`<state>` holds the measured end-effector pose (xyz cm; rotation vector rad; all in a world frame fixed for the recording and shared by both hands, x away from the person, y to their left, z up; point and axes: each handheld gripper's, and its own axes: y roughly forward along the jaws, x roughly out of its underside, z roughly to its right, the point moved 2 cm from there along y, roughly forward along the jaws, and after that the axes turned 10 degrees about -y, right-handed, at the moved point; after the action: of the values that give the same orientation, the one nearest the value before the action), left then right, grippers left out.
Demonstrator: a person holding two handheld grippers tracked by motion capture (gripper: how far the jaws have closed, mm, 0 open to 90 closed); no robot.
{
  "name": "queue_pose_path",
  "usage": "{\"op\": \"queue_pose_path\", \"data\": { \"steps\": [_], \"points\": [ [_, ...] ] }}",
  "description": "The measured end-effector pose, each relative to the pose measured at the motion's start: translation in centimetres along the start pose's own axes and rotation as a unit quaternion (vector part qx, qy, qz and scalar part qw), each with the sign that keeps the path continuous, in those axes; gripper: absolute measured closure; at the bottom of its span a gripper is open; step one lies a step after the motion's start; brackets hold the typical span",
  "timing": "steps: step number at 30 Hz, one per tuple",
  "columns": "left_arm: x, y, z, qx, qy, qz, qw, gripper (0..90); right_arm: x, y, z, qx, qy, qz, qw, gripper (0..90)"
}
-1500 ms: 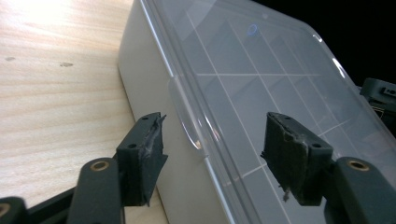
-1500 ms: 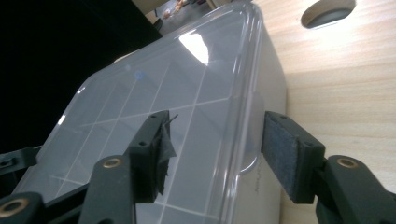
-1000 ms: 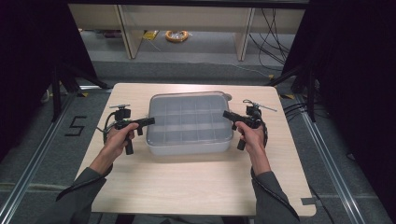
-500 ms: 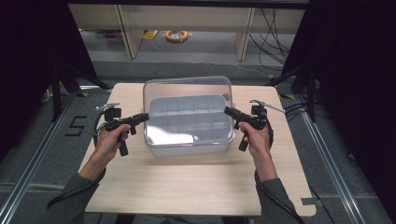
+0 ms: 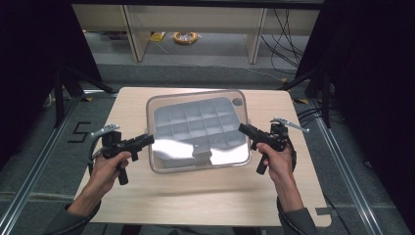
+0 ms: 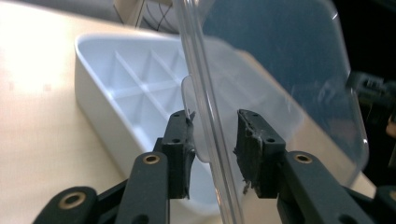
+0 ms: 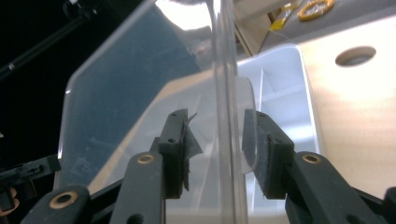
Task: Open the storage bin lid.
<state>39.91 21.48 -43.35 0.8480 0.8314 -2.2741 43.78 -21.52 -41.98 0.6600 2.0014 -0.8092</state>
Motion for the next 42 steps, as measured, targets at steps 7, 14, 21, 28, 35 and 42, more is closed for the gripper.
{"op": "queue_pose_path", "data": {
  "steps": [7, 14, 21, 28, 35, 42],
  "points": [
    [4.8, -1.2, -0.3, 0.0, -0.012, -0.032, 0.9994, 64.9, 2.5, -1.4, -0.4, 0.005, -0.008, -0.022, 0.9997, 61.5],
    [7.5, -1.8, 0.0, 0.0, 0.005, -0.055, 0.9985, 63.9, 5.8, -2.6, 0.1, 0.003, 0.013, -0.045, 0.9989, 60.7],
    [9.1, -2.8, 0.3, 0.004, 0.011, -0.074, 0.9972, 63.0, 7.9, -3.7, -0.2, 0.01, 0.02, -0.059, 0.998, 59.9],
    [10.8, -3.5, 0.7, 0.014, 0.006, -0.082, 0.9966, 63.0, 10.1, -5.9, -1.1, 0.014, 0.029, -0.061, 0.9976, 59.6],
    [11.6, -3.9, 0.7, 0.013, 0.008, -0.09, 0.9958, 62.8, 11.1, -6.5, -1.7, 0.014, 0.025, -0.067, 0.9973, 59.4],
    [13.0, -3.7, 0.7, 0.016, 0.002, -0.113, 0.9934, 62.3, 12.2, -7.2, -1.6, 0.026, 0.033, -0.079, 0.996, 58.7]
  ]
}}
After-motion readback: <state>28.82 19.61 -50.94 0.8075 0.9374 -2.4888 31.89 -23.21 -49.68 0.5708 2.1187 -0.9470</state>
